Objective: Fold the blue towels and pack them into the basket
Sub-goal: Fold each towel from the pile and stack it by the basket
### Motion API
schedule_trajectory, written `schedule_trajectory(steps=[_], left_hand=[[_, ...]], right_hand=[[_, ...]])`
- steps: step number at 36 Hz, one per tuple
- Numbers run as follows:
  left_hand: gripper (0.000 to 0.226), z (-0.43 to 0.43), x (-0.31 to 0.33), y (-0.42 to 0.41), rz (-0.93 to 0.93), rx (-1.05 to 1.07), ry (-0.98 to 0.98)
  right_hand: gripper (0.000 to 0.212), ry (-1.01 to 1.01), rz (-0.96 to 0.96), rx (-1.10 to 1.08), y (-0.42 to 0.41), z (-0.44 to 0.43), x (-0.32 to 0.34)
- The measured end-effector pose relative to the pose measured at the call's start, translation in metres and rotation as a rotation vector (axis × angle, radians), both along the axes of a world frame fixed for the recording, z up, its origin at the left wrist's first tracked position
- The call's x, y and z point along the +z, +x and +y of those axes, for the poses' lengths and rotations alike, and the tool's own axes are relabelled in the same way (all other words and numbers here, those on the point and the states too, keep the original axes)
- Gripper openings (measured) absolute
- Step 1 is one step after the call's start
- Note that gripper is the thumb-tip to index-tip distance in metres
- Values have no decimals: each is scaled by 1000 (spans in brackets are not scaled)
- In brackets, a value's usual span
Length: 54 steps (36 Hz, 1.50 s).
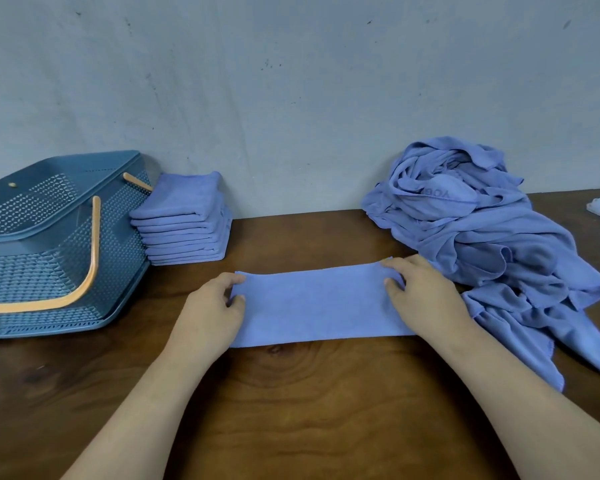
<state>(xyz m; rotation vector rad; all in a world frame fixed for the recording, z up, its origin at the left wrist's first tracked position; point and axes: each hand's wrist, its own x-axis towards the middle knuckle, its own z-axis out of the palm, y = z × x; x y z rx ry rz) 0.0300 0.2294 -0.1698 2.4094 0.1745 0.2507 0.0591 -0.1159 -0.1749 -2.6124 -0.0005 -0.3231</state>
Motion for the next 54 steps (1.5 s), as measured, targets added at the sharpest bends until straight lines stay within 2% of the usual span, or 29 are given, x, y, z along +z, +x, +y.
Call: schedule_trajectory(steps=[3,5,8,11,14,18,21,24,30,32,34,35,37,39,42,48,54], left_hand=[[36,-4,3,-3,28,-14,-17],[39,-7,4,-4,41,-21,-47],[51,-12,9,-6,45,-27,-119],[67,-10,16,-9,69,-34,-208],[81,-7,20,-12,125,-45,-292],[89,-5,20,-12,165,-41,-331],[85,1,17,-10,187,-61,-273],[73,13,17,-7,250,-146,-217],[65,26,16,-4,259,-246,-208],[64,25,17,-4,202,-131,-74],[59,15,17,-6,9,16,76],[52,4,18,-8,-121,18,144],[42,-25,21,-13,-272,-136,224],[44,-52,19,-17,-213,-322,286],[58,-68,10,-16,23,-438,374],[74,-40,-1,-16,250,-463,524],[100,-13,1,-12,360,-434,461]], right_hand=[[48,-287,-151,15,-7,13,12],[48,-261,-190,165,-10,31,20],[52,-122,18,358,-13,54,14],[66,-296,176,449,-14,57,-3],[68,-314,202,462,-12,52,-8],[68,-325,217,462,-12,54,-10],[68,-323,218,460,-11,53,-10],[70,-313,224,458,-11,53,-10],[84,-307,254,462,-12,53,-8],[89,-305,265,464,-13,54,-6],[93,-307,275,464,-13,55,-5],[95,-307,277,462,-13,56,-5],[97,-306,278,456,-13,57,-5],[98,-301,280,450,-14,58,-6],[99,-311,266,446,-14,58,-7],[101,-303,263,447,-12,56,-8],[103,-279,296,370,-8,35,-7]])
